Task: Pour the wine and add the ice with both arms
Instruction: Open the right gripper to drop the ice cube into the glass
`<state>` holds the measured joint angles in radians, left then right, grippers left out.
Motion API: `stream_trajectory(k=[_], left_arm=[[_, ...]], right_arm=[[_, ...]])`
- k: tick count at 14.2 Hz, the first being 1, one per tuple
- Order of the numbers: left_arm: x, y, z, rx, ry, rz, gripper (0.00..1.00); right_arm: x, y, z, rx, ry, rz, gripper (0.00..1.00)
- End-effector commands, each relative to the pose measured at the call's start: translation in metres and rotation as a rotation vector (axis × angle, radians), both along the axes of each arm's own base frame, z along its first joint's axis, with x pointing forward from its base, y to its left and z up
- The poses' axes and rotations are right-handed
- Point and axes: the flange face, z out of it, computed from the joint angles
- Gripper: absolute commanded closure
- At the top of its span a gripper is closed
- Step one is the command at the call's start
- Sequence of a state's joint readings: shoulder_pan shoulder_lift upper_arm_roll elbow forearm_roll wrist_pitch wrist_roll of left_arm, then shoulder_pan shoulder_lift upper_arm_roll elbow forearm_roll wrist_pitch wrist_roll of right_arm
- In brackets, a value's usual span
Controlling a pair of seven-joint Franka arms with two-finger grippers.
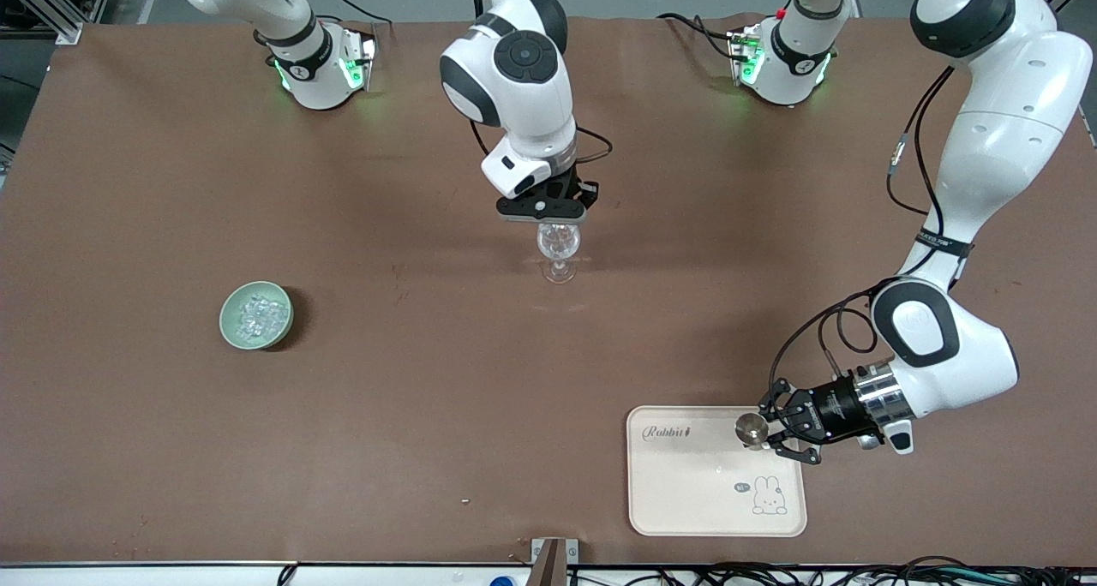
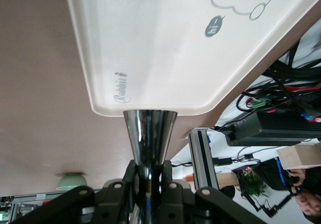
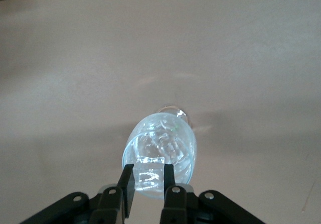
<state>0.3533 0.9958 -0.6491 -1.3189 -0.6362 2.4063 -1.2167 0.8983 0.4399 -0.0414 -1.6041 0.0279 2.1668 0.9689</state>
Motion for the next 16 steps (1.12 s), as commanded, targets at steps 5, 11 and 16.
stream_trajectory(k=[5, 11, 16], left_arm=[[0.005, 0.018, -0.06, -0.156, -0.073, 0.033, 0.99], [0.002, 0.032, -0.101, -0.212, -0.02, 0.091, 0.98], [0.0, 0.047, -0.11, -0.205, -0.006, 0.112, 0.72]], right_arm=[[0.002, 0.005, -0.009, -0.022, -0.015, 0.006, 0.06], [0.03, -0.017, 0.013, -0.002, -0.036, -0.038, 0.0], [0.086, -0.114, 0.075, -0.018, -0.043, -0.043, 0.0]])
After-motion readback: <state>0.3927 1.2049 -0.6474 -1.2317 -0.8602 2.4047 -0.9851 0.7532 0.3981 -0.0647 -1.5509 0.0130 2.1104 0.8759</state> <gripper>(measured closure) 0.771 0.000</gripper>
